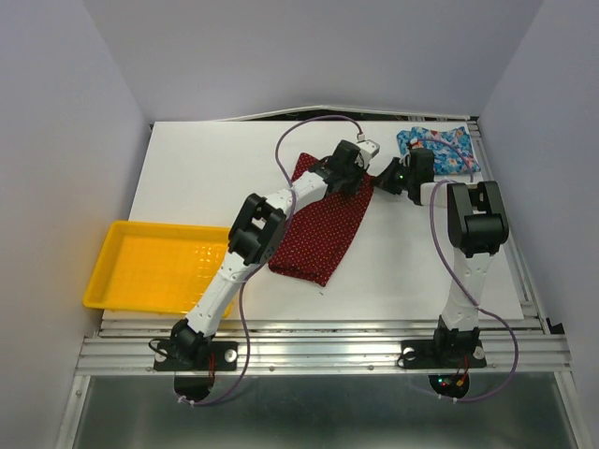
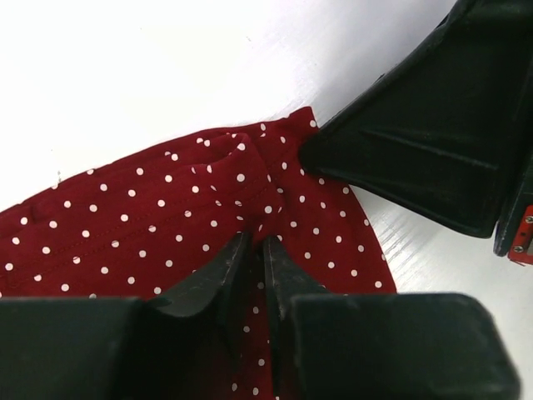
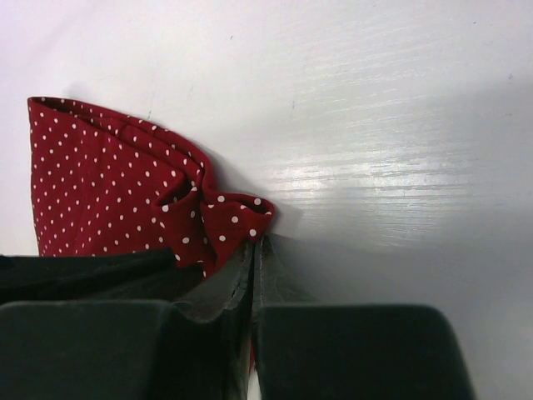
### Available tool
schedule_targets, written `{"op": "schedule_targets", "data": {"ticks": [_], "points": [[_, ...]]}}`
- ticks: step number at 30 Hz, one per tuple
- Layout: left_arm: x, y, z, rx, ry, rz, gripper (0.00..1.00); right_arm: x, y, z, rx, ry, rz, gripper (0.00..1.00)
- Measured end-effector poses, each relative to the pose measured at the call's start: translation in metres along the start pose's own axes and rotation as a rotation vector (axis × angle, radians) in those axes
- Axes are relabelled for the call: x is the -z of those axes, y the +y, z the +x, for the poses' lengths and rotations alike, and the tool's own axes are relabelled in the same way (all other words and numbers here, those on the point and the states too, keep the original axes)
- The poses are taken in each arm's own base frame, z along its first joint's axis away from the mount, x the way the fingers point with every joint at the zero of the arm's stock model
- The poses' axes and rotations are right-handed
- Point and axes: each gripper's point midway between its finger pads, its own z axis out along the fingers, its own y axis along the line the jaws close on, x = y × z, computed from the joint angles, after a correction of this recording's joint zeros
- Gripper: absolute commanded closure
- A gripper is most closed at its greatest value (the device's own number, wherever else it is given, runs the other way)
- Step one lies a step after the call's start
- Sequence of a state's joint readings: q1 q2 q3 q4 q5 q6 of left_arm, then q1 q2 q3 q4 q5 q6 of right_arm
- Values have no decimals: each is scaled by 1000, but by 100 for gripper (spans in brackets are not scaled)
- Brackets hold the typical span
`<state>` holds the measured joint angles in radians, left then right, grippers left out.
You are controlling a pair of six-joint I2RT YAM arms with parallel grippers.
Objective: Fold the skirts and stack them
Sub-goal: Fold the skirt
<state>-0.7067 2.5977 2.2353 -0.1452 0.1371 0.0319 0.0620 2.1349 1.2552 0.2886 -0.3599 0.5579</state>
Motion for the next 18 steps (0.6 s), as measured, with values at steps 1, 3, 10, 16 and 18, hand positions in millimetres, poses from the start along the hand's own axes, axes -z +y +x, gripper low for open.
{"op": "schedule_targets", "data": {"ticks": [1,3,10,16,18], "points": [[0,0,0,2,0,2,93,0,0,0,0,0,-1,98],[0,-2,0,6,0,7,100,0,0,0,1,0,-4,98],[-1,-7,-3,16,-26,35,100,0,1,0,1,0,-5,99],[11,-11,-8,43,-38,48,97,0,1,0,0,0,-5,99],[17,-13,-19,46,-57,50,98,0,1,0,0,0,-5,99]]}}
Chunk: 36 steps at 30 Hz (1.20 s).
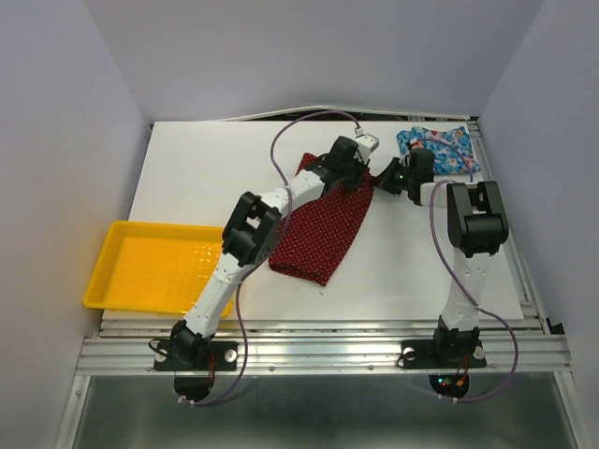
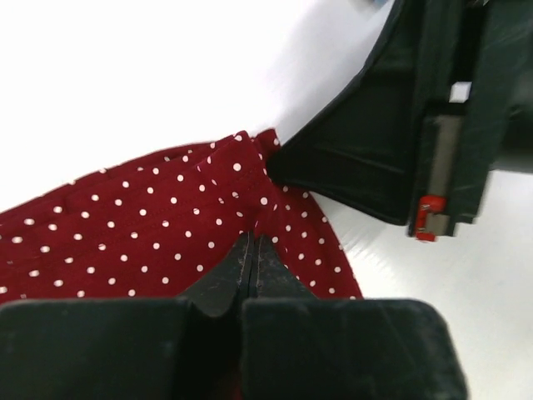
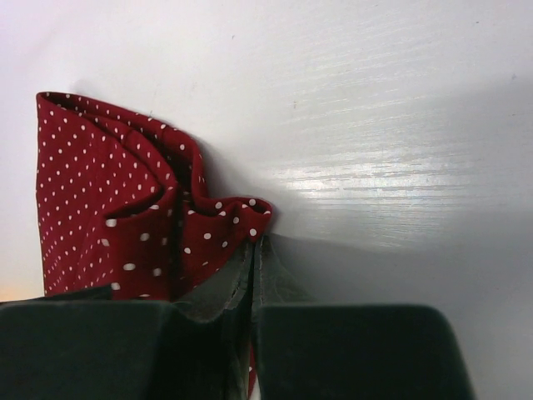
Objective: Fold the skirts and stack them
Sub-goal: Fold the skirt
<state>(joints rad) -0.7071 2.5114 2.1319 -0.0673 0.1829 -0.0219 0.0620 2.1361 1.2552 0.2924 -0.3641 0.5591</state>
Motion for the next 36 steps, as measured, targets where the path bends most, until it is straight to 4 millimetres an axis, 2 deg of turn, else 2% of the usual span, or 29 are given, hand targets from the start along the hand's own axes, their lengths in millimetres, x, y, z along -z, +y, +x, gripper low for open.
{"op": "schedule_targets", "data": {"ticks": [3,6,7,9,16,26,36], "points": [[8,-3,-17,0,-34,4,100,0,0,0,-2,-1,1,98],[12,-7,-24,-3,-52,11,100,0,0,0,-5,-3,4,99],[13,-9,-25,-4,-53,18,97,0,-1,-1,-6,-4,6,99],[13,-12,-25,-5,-51,33,100,0,-1,-1,-8,-6,9,99],[13,-20,-18,4,-37,54,100,2,-5,-3,-20,-23,36,99],[14,-28,-16,19,-31,73,100,22,-8,0,-31,-35,90,99],[13,-52,-13,19,-22,133,100,22,-10,4,-36,-23,99,99]]}}
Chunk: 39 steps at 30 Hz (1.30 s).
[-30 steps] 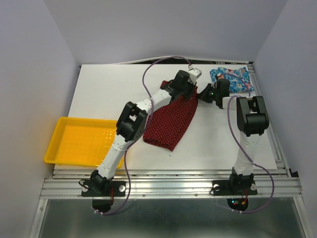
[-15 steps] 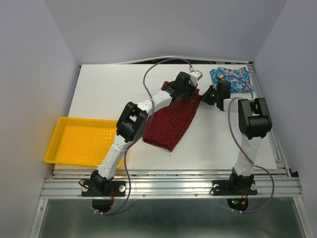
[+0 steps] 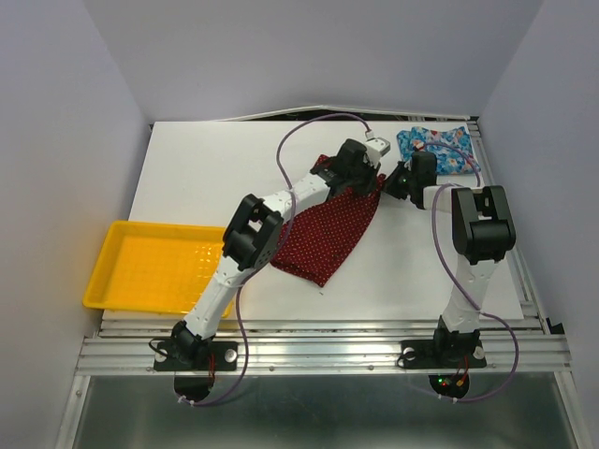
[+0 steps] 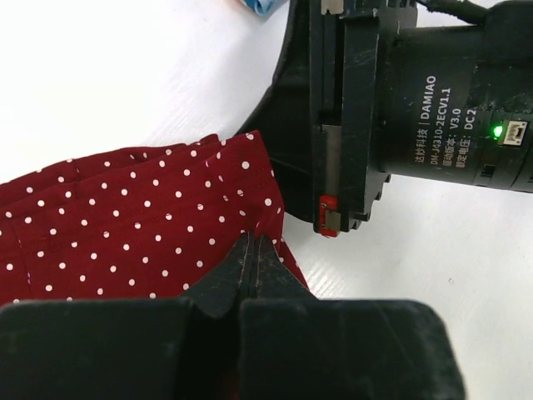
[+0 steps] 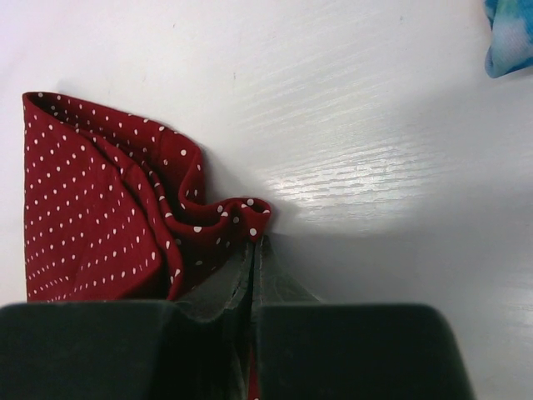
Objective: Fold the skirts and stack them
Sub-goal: Fold the skirt
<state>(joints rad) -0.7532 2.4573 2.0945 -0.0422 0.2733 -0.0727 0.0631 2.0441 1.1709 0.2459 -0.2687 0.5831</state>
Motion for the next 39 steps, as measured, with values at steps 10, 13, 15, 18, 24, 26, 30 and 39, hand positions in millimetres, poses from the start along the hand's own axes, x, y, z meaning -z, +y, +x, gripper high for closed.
{"op": "schedule_targets", "data": {"ticks": [10,13,15,18,24,26,30,39], "points": [[-18,1,29,21,54,14,53,0,-8,-5,0,-28,45,72],[-20,2,43,27,94,11,48,8,-11,-10,14,-54,78,41],[-18,2,44,20,106,11,43,18,-11,-15,35,-68,102,31],[-9,3,41,1,122,0,41,34,-13,-28,58,-94,139,25],[70,-6,-11,-102,100,-59,33,58,-17,-35,87,-83,184,30],[109,-13,-37,-148,64,-73,39,67,-6,-36,99,-71,153,34],[191,-29,-53,-239,32,-77,52,87,27,-46,128,-74,38,46],[240,-36,123,-263,423,-47,46,84,94,-27,189,43,-191,52]]}}
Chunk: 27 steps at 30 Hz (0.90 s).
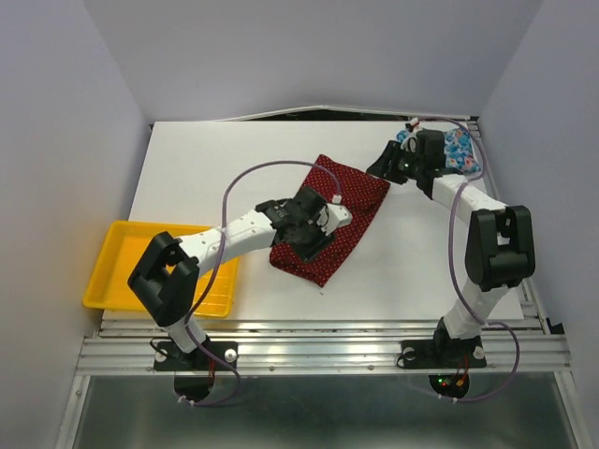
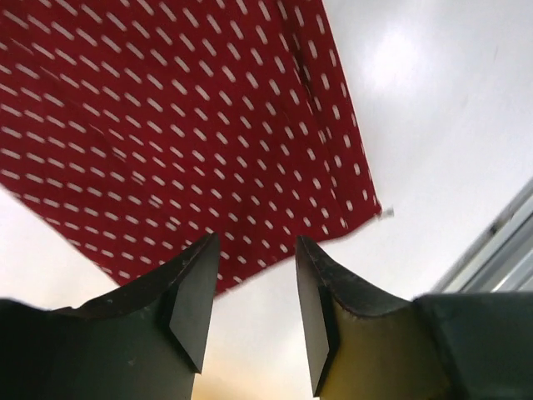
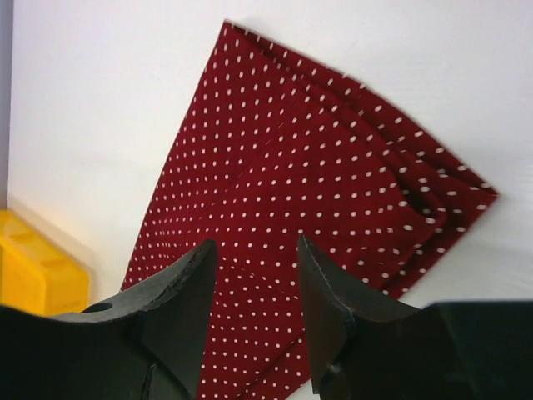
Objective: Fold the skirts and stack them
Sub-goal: Fold the skirt
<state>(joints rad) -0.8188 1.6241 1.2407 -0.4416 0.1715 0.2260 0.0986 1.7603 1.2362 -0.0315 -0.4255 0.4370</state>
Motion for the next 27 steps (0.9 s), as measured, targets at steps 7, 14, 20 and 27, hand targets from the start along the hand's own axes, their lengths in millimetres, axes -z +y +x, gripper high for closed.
{"op": "schedule_targets", "data": {"ticks": [7,14,20,27], "points": [[-14,-44,47,-76,154,74,49,-54,-40,79,-22,224,34,55],[-26,-52,50,-83,177,89,50,-61,-54,84,-8,236,55,56],[-42,-52,46,-78,195,89,54,-61,-56,83,-2,233,62,56],[-51,-53,49,-74,216,90,88,-61,-56,83,-2,231,66,56]]}}
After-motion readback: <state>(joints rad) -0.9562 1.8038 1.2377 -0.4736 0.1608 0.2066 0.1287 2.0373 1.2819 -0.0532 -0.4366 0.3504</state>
